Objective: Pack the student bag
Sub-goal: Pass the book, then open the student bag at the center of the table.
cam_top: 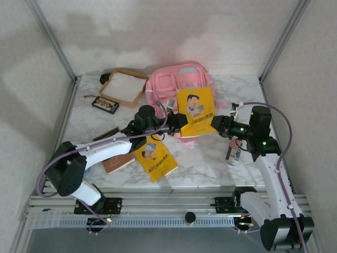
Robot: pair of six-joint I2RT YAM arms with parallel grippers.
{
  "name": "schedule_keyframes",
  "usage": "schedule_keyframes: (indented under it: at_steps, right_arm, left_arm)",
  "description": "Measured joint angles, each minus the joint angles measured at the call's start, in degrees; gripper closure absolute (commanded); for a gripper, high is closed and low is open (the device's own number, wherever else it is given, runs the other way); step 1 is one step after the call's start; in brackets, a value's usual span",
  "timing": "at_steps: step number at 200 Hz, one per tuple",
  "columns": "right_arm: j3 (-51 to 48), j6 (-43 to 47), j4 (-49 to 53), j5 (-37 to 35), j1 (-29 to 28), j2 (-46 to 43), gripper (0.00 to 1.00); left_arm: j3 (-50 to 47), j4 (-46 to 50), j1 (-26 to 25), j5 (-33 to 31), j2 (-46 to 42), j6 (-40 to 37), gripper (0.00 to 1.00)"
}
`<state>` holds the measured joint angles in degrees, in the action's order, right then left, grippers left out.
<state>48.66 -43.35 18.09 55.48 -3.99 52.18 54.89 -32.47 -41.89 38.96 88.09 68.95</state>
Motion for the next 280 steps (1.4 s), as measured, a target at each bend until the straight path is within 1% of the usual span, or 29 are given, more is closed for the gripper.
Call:
schedule_keyframes:
  at_steps: [5, 9, 20, 25, 37, 46, 62, 86, 107, 118, 135, 162, 188, 211, 249, 280]
  right_arm:
    - [0.2, 0.1, 0.6, -0.4, 0.0, 0.2, 0.97]
    - [0.4, 0.0, 1.0, -0.9, 0.1, 0.4, 0.99]
    - [1.3, 1.4, 2.6, -2.0, 0.1, 1.0, 1.00]
    - [1.8, 2.1, 3.4, -2.5, 0.1, 1.3, 1.00]
    - [3.5, 3.4, 5.6, -4.1, 0.2, 1.7, 1.00]
    - [5.0, 4.6, 7.5, -6.0, 0.5, 1.8, 1.00]
    - [7.6, 6.7, 11.2, -10.2, 1.8, 2.2, 1.00]
    - [10.5, 9.3, 15.2, -16.4, 3.7, 2.8, 1.00]
    - [11.3, 10.7, 17.5, -20.0, 4.6, 3.4, 1.00]
    - [11.5, 11.3, 18.5, -21.1, 5.0, 3.9, 1.00]
    - [11.5, 11.7, 19.7, -22.1, 6.2, 4.5, 1.00]
    - [11.4, 12.1, 19.9, -22.4, 8.9, 4.7, 1.00]
    - [10.9, 12.3, 19.9, -21.9, 11.2, 4.7, 1.00]
    - [10.4, 12.5, 19.9, -21.2, 12.2, 4.7, 1.00]
    - [10.3, 12.7, 19.9, -20.7, 12.6, 4.7, 1.00]
    - [10.1, 12.7, 19.9, -20.3, 12.6, 4.7, 1.00]
  left_arm:
    - [0.3, 0.2, 0.0, -0.1, 0.2, -0.3, 0.90]
    - [0.5, 0.4, 0.0, -0.3, 0.3, -0.8, 0.84]
    - [1.3, 1.5, 0.2, -0.5, 0.5, -2.4, 0.64]
    - [1.8, 2.3, 0.3, -0.7, 0.7, -3.0, 0.57]
    - [3.6, 5.9, 0.6, -1.4, 1.1, -6.6, 0.49]
    - [5.3, 9.7, 1.2, -2.2, 1.4, -10.8, 0.45]
    - [10.9, 20.3, 3.0, -6.4, 2.7, -21.2, 0.35]
    - [21.7, 35.7, 5.3, -18.6, 5.9, -38.8, 0.33]
    - [29.4, 44.4, 5.8, -27.2, 10.1, -52.6, 0.34]
    - [32.2, 47.8, 5.4, -30.3, 12.6, -58.8, 0.33]
    - [33.4, 50.8, 4.4, -34.7, 16.4, -67.7, 0.32]
    - [33.5, 54.4, 1.8, -39.3, 22.2, -78.3, 0.30]
    - [34.8, 56.3, -0.2, -41.2, 26.4, -84.7, 0.29]
    - [39.0, 57.8, -0.7, -42.3, 30.0, -88.5, 0.30]
    - [46.4, 60.1, -0.5, -44.0, 35.6, -92.2, 0.29]
    - [52.4, 64.6, -0.4, -44.1, 40.6, -93.7, 0.29]
